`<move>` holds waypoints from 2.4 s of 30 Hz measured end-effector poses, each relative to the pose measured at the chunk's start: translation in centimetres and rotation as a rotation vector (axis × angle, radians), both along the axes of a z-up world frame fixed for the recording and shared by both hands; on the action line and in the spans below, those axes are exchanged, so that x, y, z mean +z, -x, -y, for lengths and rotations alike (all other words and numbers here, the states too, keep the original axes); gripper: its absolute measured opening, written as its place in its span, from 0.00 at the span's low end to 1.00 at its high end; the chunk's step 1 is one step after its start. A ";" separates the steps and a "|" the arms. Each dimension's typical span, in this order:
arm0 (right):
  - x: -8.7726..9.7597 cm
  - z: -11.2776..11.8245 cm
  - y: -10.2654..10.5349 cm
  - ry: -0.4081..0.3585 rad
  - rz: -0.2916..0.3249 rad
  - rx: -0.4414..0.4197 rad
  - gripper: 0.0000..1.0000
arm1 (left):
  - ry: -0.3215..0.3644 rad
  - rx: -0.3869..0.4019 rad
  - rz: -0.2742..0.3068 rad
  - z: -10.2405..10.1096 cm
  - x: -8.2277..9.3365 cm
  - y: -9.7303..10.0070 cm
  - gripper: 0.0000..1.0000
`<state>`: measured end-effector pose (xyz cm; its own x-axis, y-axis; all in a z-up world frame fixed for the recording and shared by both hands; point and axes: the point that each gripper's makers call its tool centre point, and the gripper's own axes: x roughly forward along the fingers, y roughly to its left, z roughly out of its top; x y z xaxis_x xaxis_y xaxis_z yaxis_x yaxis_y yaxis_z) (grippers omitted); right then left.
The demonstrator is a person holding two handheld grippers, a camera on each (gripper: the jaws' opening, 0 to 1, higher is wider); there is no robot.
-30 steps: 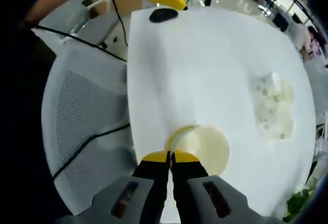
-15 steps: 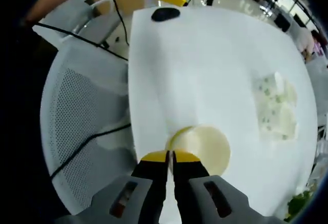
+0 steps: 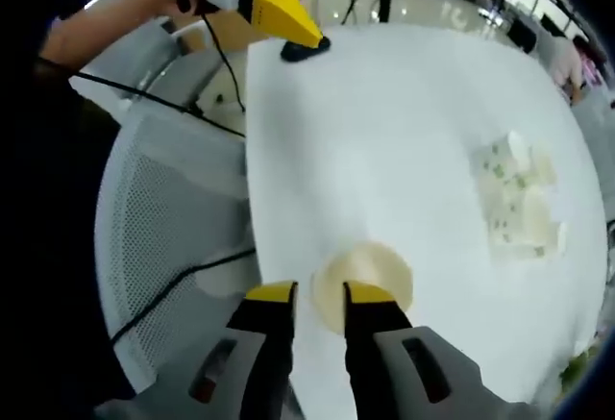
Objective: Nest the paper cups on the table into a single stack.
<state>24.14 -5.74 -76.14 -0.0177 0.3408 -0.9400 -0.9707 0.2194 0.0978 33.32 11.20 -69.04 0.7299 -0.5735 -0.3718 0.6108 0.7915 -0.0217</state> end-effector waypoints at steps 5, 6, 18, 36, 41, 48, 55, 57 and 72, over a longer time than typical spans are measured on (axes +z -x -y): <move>3.8 -1.2 -2.1 -0.163 0.063 -0.048 0.24 | 0.004 -0.008 0.000 0.2 0.2 0.0 0.98; 4.7 -1.3 -2.7 -0.199 0.080 -0.063 0.29 | 0.010 -0.009 -0.003 0.2 0.2 0.0 0.98; 13.7 3.0 -8.8 -0.485 0.364 -0.255 0.47 | 0.043 -0.016 0.017 1.3 1.0 -0.6 0.98; 10.9 10.4 -11.0 -0.669 0.466 -0.447 0.88 | 0.064 -0.017 0.017 2.2 0.5 -0.7 0.98; 10.2 11.2 -11.6 -0.732 0.518 -0.454 0.91 | 0.035 0.003 0.035 1.3 0.1 -1.2 0.98; 8.2 12.8 -11.7 -0.756 0.523 -0.486 1.00 | 0.041 0.013 0.048 1.0 -0.1 -1.3 0.98; 8.1 13.3 -11.9 -0.825 0.552 -0.486 1.00 | 0.058 -0.003 0.101 1.7 -0.2 -0.5 0.98; 7.9 13.5 -12.1 -0.829 0.556 -0.495 1.00 | 0.063 -0.003 0.110 1.7 -0.2 -0.3 0.98; 8.6 14.2 -13.1 -0.883 0.580 -0.529 1.00 | 0.056 0.005 0.093 2.0 -0.2 -1.1 0.98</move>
